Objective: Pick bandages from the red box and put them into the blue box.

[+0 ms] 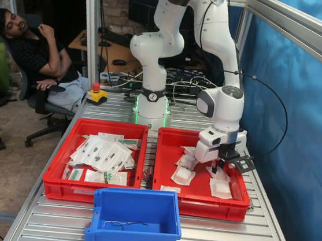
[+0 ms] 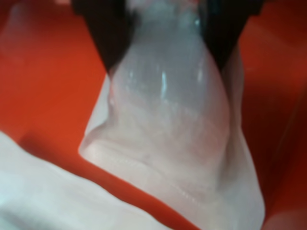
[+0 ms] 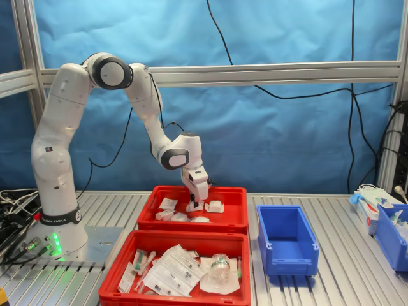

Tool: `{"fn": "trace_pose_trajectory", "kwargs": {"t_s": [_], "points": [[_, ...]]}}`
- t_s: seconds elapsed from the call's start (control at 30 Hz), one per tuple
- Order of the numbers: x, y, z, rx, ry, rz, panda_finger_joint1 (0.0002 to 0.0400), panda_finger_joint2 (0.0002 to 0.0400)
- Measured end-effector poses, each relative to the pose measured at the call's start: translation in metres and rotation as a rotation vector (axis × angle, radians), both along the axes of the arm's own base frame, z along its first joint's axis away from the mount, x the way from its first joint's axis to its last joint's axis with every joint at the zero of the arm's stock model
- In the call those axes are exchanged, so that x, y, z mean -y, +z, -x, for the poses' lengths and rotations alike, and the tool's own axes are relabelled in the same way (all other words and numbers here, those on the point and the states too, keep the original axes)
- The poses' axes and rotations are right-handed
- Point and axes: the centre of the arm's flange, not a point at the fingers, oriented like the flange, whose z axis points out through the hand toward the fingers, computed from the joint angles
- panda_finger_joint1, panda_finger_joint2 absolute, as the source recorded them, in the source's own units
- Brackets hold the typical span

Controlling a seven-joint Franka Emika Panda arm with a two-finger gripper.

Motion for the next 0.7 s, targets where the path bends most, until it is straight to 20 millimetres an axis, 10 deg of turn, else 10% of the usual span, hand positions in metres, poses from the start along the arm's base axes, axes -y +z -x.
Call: {"fn": "trace_pose_trajectory", "kwargs": {"t_s": [0.07,0.7], "points": [[0.0000,0.0001,-0.0003,0.001,0.000,0.000,0.0094,0.0094],[0.0049,0.0069,-0.0029,-0.005,-0.010,0.008,0.0086,0.0086]]}}
